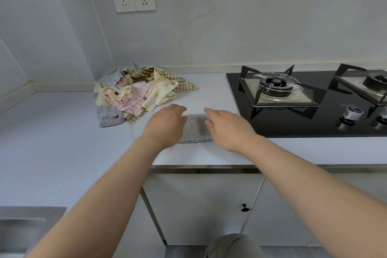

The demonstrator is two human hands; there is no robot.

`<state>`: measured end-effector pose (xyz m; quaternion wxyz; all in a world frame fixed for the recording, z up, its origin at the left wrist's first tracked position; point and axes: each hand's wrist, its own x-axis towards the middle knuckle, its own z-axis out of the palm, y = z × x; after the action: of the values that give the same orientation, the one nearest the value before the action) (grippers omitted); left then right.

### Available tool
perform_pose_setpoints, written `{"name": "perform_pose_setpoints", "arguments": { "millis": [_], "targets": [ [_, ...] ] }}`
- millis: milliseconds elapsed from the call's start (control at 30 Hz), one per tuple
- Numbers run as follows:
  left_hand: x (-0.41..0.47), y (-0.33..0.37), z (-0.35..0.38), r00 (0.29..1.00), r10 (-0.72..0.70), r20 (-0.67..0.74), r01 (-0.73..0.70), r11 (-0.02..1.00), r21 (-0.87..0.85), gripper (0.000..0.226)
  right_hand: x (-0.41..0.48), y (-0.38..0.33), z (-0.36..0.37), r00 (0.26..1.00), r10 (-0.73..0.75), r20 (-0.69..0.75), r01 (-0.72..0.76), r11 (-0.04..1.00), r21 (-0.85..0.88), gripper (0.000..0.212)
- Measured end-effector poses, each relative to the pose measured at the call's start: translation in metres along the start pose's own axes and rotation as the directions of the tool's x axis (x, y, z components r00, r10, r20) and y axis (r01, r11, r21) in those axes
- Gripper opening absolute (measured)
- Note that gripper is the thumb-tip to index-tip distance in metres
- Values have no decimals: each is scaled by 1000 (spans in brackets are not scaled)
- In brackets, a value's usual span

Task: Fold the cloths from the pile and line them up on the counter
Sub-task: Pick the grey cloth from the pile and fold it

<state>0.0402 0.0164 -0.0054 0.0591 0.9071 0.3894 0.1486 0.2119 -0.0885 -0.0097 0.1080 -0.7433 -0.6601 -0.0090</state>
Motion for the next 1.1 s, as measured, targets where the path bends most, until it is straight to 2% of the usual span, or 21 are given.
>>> {"name": "perform_pose_setpoints", "arguments": {
  "millis": [100,200,300,433,600,733,900,1100],
  "targets": [
    [0,2,28,996,7,85,-4,1000,-30,48,22,-23,21,991,-7,135,-6,996,90,54],
    [4,-12,51,990,69,123,-68,998,-9,59,38,-31,37,990,21,139,-44,985,164,61],
    [6,-17,58,984,1,179,5,999,-33,57,43,-31,49,989,30,144,-52,987,150,62],
    [5,-19,47,961,-90,261,80,996,49,62,43,-22,51,980,66,185,-94,985,147,58],
    [5,-35,36,909,-244,339,203,967,152,76,36,-2,39,959,163,230,-186,979,82,64],
    [6,-38,34,892,-321,317,267,942,202,75,34,15,35,933,242,268,-233,970,-64,73],
    [10,-34,34,889,-368,271,299,917,263,67,37,23,28,878,365,309,-308,926,-218,74],
    [13,-45,29,906,-346,243,266,913,309,53,37,31,14,832,426,356,-339,897,-283,69]
  ]
}}
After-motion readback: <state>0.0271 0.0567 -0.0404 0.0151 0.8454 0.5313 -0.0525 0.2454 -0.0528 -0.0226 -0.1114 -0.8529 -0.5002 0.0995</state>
